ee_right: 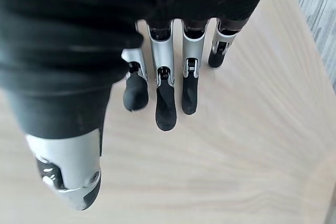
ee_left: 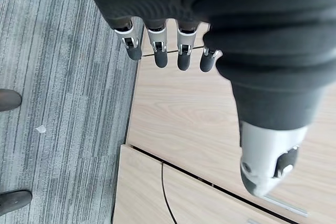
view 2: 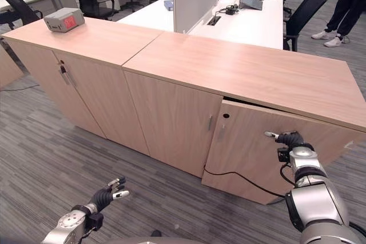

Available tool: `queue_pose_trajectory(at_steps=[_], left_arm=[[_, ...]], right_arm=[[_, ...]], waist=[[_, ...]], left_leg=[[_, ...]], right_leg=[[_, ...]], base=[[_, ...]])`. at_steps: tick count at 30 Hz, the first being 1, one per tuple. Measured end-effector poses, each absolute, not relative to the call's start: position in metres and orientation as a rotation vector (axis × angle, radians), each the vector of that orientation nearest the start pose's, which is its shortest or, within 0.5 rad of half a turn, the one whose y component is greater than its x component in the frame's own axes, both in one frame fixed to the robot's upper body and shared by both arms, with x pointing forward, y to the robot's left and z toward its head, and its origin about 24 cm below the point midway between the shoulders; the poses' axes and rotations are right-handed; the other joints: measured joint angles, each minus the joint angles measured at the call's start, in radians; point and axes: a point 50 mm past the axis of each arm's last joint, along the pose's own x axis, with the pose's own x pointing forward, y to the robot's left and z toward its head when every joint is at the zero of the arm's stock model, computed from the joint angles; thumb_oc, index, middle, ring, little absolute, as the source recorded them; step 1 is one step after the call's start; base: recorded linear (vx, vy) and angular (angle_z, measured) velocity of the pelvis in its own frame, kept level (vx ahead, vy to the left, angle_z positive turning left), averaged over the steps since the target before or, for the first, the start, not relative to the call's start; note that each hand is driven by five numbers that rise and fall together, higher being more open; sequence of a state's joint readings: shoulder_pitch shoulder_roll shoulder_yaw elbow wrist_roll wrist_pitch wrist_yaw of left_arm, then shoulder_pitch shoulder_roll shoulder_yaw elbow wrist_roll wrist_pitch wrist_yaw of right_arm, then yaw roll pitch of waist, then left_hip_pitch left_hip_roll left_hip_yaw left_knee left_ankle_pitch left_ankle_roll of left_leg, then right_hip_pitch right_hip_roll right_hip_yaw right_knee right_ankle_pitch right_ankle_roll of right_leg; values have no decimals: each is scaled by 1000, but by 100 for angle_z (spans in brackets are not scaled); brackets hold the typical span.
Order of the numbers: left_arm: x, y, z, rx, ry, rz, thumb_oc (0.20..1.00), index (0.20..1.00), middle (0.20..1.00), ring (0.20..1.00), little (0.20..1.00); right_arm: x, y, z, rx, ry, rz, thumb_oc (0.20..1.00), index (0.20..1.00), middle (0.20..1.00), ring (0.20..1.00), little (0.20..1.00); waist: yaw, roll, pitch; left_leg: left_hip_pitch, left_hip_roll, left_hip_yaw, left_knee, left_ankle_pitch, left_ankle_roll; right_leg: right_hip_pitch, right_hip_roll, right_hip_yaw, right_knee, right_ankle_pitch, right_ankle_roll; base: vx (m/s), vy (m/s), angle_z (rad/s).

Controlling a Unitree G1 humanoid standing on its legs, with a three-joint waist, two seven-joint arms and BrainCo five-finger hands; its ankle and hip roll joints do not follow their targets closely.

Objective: Put the empty folder in the office cabinet

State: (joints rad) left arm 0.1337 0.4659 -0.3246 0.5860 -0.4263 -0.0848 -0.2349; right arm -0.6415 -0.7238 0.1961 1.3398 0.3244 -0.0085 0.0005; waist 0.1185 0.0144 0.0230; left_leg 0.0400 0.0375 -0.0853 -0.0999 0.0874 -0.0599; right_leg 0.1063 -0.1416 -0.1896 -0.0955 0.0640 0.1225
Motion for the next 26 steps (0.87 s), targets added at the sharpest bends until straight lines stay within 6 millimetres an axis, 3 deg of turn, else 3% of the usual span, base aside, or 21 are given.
queue_pose_trajectory(at_steps=[4,9,11,13,14,16,17,21,26], left_arm=[[147,222,-100,31,749,-262,1000,1000,1000,1000,1000],[144,213,-103,2,753,-267,1000,1000,1000,1000,1000],[143,212,-104,-3,756,-254,1000,1000,1000,1000,1000],[139,213,-108,-4,779,-237,1000,1000,1000,1000,1000],[138,213,-109,-21,775,-215,1000,1000,1000,1000,1000],[139,212,-109,-40,768,-193,1000,1000,1000,1000,1000],[137,214,-111,-68,765,-143,1000,1000,1000,1000,1000],[130,214,-118,-96,791,-90,1000,1000,1000,1000,1000],[124,213,-128,-83,849,-63,1000,1000,1000,1000,1000]], right_arm=[[282,-386,35,-381,605,-487,1000,1000,1000,1000,1000],[282,-386,34,-370,601,-489,1000,1000,1000,1000,1000],[278,-372,18,-334,574,-459,1000,1000,1000,1000,1000],[272,-343,-10,-247,555,-385,1000,1000,1000,1000,1000],[259,-325,-32,-206,580,-341,1000,1000,1000,1000,1000],[239,-308,-55,-167,627,-298,1000,1000,1000,1000,1000],[218,-292,-72,-137,642,-253,1000,1000,1000,1000,1000],[132,-261,-126,-79,890,-192,1000,1000,1000,1000,1000],[94,-251,-147,-84,1057,-152,1000,1000,1000,1000,1000]], waist=[[-1,31,-21],[-3,43,-28],[-19,45,-32],[-37,43,-33],[-52,43,-34],[-71,47,-31],[-80,46,-31],[-136,46,-29],[-163,43,-26]], left_leg=[[-1,4,-10,0,3,-4],[-3,4,-9,0,3,-5],[-1,5,-1,0,3,-5],[-2,13,24,0,-3,-8],[-2,15,32,0,-3,-9],[0,19,54,0,-2,-6],[6,24,66,0,-4,-7],[25,37,105,0,-17,-13],[45,47,136,0,-33,-24]], right_leg=[[0,4,-14,0,-1,-1],[-2,4,-13,0,-1,-1],[-10,6,-2,0,-3,-4],[-21,12,21,0,-1,-6],[-24,13,28,0,-2,-7],[-38,15,47,0,-1,-8],[-35,19,56,0,-2,-9],[-37,30,92,0,2,-14],[-39,40,122,0,-2,-9]], base=[[1,-58,9],[0,0,0],[11,-13,-11],[13,-12,-34],[9,-16,-29],[9,-11,-28],[8,-3,-38],[19,0,-30],[-12,22,-19]])
